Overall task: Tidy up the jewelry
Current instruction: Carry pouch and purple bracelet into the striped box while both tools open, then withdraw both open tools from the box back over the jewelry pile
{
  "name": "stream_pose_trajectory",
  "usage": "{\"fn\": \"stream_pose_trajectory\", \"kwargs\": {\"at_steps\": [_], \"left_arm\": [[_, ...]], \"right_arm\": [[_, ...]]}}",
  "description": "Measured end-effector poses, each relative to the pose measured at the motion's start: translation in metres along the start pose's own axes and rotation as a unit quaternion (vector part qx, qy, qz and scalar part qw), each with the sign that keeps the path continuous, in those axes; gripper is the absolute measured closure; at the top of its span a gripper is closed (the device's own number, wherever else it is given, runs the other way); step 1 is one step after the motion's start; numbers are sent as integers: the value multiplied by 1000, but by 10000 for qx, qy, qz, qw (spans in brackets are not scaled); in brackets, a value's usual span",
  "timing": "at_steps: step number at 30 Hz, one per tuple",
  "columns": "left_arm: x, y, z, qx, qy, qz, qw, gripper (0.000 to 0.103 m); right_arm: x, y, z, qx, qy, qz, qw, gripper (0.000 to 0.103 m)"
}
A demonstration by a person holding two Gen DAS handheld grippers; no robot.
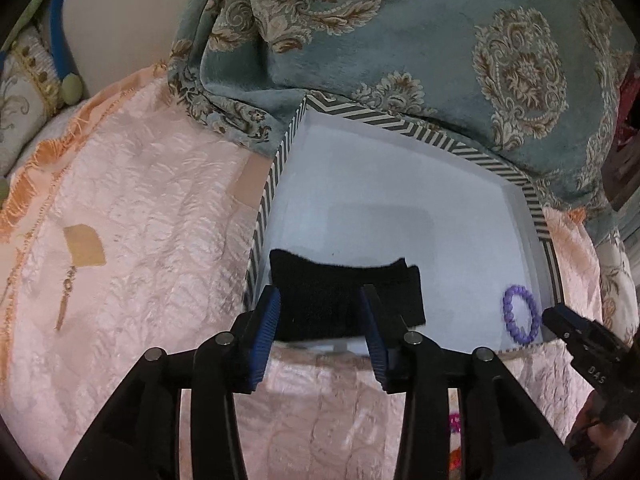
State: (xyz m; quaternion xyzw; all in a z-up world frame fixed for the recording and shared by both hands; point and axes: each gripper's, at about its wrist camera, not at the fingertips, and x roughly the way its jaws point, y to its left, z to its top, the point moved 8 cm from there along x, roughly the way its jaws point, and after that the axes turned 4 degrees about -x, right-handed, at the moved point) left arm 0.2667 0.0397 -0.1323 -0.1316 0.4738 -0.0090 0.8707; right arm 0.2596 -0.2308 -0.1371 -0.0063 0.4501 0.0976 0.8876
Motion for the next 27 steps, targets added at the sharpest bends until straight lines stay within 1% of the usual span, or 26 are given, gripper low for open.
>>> {"fn": "stream_pose_trajectory", "kwargs": {"at_steps": [5,7,9,13,16,17,19,22,27], "left_arm": [[-27,-5,-9,252,-218,191,9993,79],[-43,-8,-14,411,-358,312,9980,79],[-54,-11,-19,521,-444,373,9970,79],[-78,-17,-34,539,-559,278,9966,79],[-92,-20,-44,585,-680,300,9955,79],[-100,-20,-48,565,-778,310,9949,79],[-110,-22,-56,540,-848,218,9947,79],[-122,-25,-69,522,-906,191,9943,79],[-144,-35,-89,675,-1100,246,9913,79]], "right_arm": [[-33,15,-6,-157,-207,45,9997,57],[-49,22,-10,-193,-287,92,9994,52],[-64,28,-14,-236,-387,107,9989,49],[-92,41,-25,-327,-509,158,9980,46],[-109,48,-35,-341,-597,171,9975,46],[-115,49,-38,-344,-628,175,9973,46],[-125,52,-44,-349,-679,157,9970,45],[-139,54,-55,-302,-763,140,9965,40],[-152,59,-72,-220,-773,188,9966,38]]}}
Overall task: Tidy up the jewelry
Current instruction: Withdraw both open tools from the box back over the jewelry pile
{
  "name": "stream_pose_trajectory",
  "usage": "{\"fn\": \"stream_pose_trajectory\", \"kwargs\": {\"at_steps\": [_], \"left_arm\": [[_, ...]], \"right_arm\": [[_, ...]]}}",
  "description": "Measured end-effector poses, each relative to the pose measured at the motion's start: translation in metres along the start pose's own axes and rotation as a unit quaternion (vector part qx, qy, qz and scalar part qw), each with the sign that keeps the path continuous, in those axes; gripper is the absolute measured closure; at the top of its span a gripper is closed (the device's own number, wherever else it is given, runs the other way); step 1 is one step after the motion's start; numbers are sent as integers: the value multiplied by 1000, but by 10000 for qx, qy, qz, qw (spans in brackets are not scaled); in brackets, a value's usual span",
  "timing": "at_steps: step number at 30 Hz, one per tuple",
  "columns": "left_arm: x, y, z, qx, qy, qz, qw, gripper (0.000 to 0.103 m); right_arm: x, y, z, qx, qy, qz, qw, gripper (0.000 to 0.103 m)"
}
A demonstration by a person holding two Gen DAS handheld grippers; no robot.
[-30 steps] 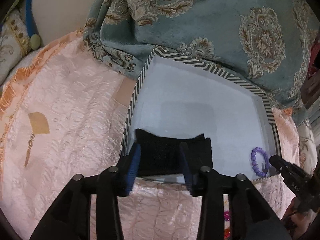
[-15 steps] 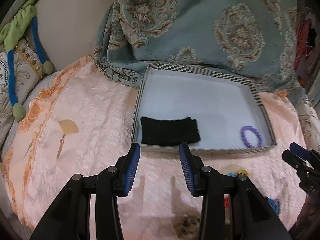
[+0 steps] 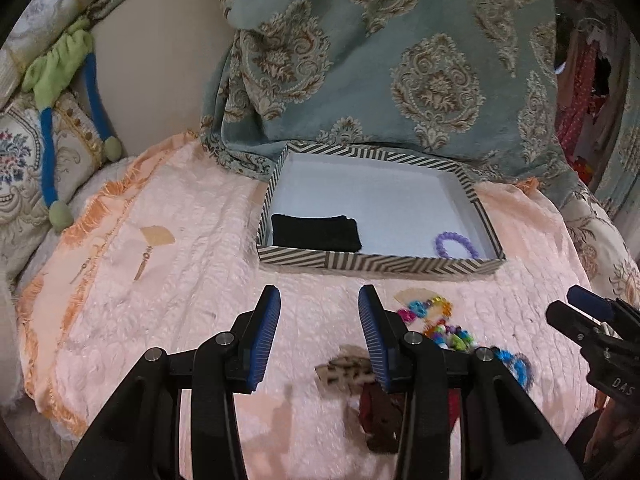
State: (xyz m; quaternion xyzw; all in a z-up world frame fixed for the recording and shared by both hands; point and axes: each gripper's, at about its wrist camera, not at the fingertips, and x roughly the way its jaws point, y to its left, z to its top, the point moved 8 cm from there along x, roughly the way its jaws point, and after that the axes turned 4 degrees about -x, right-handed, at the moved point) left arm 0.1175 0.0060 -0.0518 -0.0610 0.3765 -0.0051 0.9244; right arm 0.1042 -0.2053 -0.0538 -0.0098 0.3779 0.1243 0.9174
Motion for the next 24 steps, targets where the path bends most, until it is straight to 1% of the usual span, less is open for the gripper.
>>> {"fn": "stream_pose_trajectory", "kwargs": {"at_steps": [4,10,19,24], "left_arm": [[-19,-8,-8,52,-148,-44,9999,79],[-38,-16,-14,180,-315,6,9993,79],[-60,-28,-20,340,-558,19,9979,79],[-66,-30,-22,358,-588,-19,9976,79]], "right_arm": [[-12,4,-9,46,7,22,10000,38],[-28,7,-17,57,-35,0,10000,38],[-50,12,-16,6,-189,-24,9998,34],[-58,15,-16,-18,-241,-9,9997,34]]}}
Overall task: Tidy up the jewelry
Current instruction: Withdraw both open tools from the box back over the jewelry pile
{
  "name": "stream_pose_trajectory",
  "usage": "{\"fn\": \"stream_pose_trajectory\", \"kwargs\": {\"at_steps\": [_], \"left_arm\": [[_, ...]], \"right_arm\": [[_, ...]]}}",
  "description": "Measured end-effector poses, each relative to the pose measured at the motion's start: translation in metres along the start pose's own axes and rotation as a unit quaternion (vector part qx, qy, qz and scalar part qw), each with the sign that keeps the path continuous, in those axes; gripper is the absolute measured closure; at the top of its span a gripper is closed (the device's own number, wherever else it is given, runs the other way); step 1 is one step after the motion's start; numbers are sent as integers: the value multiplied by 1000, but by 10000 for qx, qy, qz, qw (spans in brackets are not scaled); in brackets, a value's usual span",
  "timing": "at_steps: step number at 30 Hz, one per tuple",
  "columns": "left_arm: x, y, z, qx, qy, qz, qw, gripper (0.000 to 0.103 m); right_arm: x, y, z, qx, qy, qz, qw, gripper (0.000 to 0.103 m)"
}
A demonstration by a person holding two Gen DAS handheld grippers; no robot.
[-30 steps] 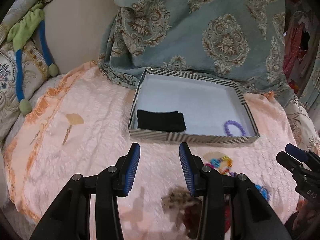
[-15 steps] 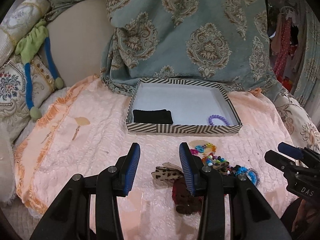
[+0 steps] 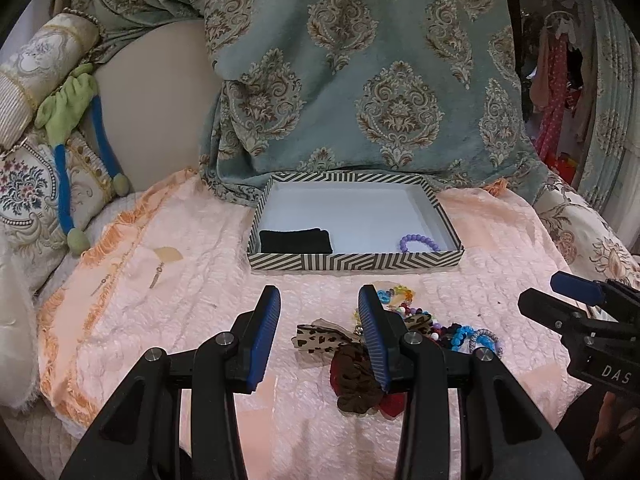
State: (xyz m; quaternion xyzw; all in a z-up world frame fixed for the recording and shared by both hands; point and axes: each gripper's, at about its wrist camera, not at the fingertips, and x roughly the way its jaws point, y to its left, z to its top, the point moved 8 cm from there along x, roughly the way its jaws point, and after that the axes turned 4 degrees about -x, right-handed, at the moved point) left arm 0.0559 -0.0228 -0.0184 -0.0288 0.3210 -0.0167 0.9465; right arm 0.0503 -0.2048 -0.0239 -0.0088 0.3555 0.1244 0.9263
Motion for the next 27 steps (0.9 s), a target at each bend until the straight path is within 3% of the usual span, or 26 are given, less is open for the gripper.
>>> {"fn": "stream_pose_trajectory", "kwargs": {"at_steps": [27], "left_arm": [[2,-2,-8,30,71,-8,10000,79]], "right_arm": [[1,2,-3,-38,100,19,9999,34]]}}
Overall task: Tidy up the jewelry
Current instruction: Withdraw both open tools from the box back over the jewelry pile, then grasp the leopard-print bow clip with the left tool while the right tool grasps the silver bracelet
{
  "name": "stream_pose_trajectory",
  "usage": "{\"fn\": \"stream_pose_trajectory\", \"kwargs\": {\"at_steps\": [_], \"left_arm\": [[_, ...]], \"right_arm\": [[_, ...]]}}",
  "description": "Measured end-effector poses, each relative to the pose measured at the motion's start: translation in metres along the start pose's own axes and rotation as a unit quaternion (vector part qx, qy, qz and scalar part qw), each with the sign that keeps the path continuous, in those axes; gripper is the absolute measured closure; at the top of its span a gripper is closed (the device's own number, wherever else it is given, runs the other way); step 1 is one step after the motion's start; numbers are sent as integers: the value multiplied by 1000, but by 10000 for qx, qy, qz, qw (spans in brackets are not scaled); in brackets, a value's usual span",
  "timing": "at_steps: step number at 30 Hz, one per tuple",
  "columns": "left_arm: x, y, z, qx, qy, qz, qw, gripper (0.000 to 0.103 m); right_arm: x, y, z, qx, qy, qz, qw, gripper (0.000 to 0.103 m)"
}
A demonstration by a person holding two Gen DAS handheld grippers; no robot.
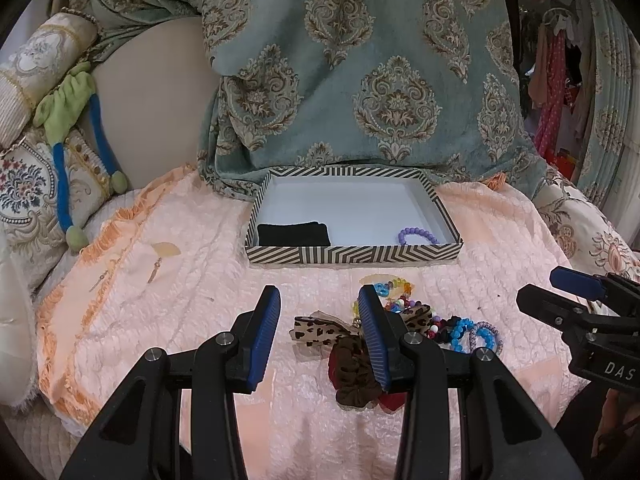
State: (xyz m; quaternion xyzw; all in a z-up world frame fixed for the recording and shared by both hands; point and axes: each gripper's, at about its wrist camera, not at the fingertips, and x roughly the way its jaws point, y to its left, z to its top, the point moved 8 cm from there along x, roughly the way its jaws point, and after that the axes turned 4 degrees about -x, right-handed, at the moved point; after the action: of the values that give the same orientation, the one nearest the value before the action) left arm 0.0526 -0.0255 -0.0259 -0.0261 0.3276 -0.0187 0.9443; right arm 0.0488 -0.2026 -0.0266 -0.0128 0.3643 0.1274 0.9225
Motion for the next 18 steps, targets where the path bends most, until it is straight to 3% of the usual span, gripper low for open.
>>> {"fn": "stream_pose_trajectory", "kwargs": {"at_steps": [8,18], "left_arm": [[5,4,-5,-59,87,-48,9999,79],[19,27,-15,-657,583,-539,9947,79]], "right_arm": [[4,-7,-5,43,70,-18,10000,34],[23,-30,-28,240,377,-92,9990,33]]}}
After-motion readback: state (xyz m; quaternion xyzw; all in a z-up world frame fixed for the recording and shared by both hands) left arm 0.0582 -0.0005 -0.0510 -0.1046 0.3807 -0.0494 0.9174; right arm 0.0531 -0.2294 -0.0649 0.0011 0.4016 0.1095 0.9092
